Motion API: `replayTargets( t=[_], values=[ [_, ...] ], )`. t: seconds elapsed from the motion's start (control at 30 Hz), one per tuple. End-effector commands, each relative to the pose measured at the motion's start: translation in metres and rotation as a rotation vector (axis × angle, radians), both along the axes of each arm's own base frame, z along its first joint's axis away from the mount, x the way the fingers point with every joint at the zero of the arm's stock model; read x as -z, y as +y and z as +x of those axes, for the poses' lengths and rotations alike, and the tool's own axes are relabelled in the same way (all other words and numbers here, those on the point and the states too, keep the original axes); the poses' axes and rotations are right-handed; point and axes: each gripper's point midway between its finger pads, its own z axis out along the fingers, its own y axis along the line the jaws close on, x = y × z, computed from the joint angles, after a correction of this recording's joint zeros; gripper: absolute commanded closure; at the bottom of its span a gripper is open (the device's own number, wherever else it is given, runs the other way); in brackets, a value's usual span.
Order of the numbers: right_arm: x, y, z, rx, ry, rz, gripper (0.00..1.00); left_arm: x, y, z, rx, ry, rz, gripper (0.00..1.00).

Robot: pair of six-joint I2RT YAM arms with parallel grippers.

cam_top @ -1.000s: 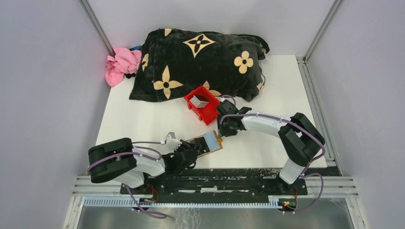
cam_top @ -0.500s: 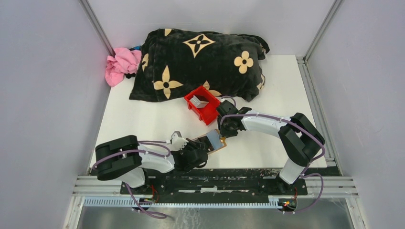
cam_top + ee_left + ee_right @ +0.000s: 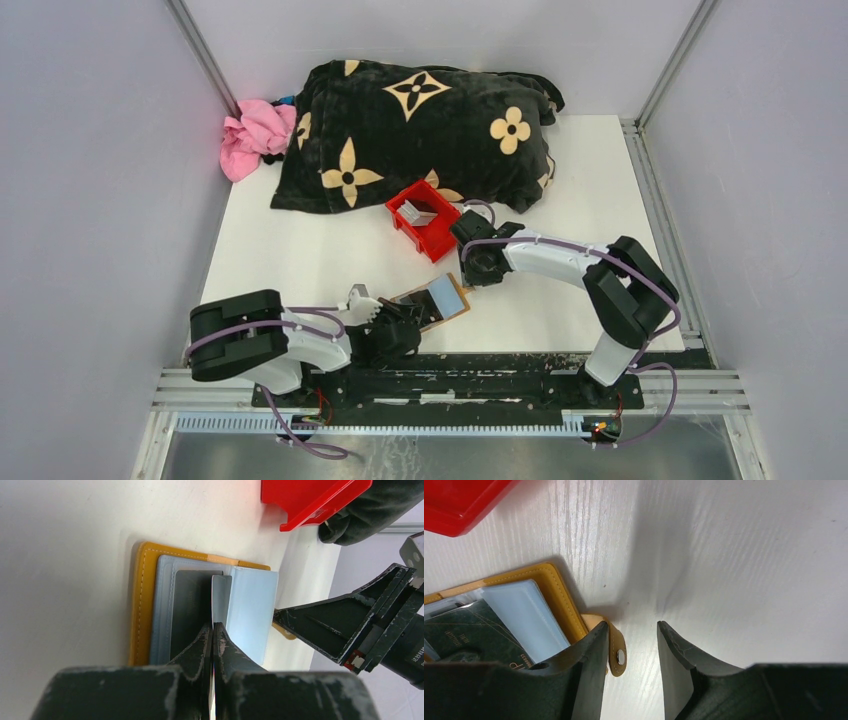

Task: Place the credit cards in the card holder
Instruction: Insert the credit card into the card holder.

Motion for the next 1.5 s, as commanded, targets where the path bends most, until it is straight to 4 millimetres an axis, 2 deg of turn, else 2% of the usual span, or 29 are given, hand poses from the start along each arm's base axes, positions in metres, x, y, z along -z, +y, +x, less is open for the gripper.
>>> replayTargets(
  t=[0.0,0.17,0.43,0.73,0.9,1.03,1.17,1.37,1.47],
  values=[
    [-0.039,0.000,0.022,0.008,-0.126,0.006,0.54,0.062,0.055,-0.031,0.111,0.119,0.332,0.97],
    [-0.056,0.017,0.023,-0.052,-0.130,0.070,0.53,0.061,0.050,-0.029,0.131,0.098,0.318,0.97],
    [-0.066,0.046,0.014,-0.131,-0.133,0.130,0.53,0.061,0.050,-0.029,0.143,0.087,0.326,0.97],
    [-0.054,0.075,-0.007,-0.225,-0.076,0.153,0.56,0.062,0.050,-0.028,0.145,0.084,0.335,0.97],
    [-0.036,0.073,-0.011,-0.225,-0.037,0.123,0.59,0.062,0.050,-0.028,0.144,0.084,0.335,0.97],
    [-0.026,0.074,-0.013,-0.228,-0.011,0.114,0.68,0.062,0.052,-0.028,0.143,0.083,0.336,0.97],
    [-0.023,0.071,-0.010,-0.226,-0.014,0.088,0.68,0.062,0.053,-0.029,0.143,0.084,0.338,0.97],
    [-0.022,0.053,-0.002,-0.206,-0.046,-0.015,0.69,0.062,0.054,-0.028,0.140,0.081,0.341,0.97],
    [-0.029,0.061,-0.002,-0.216,-0.052,0.019,0.69,0.062,0.053,-0.028,0.140,0.081,0.343,0.97]
  ],
)
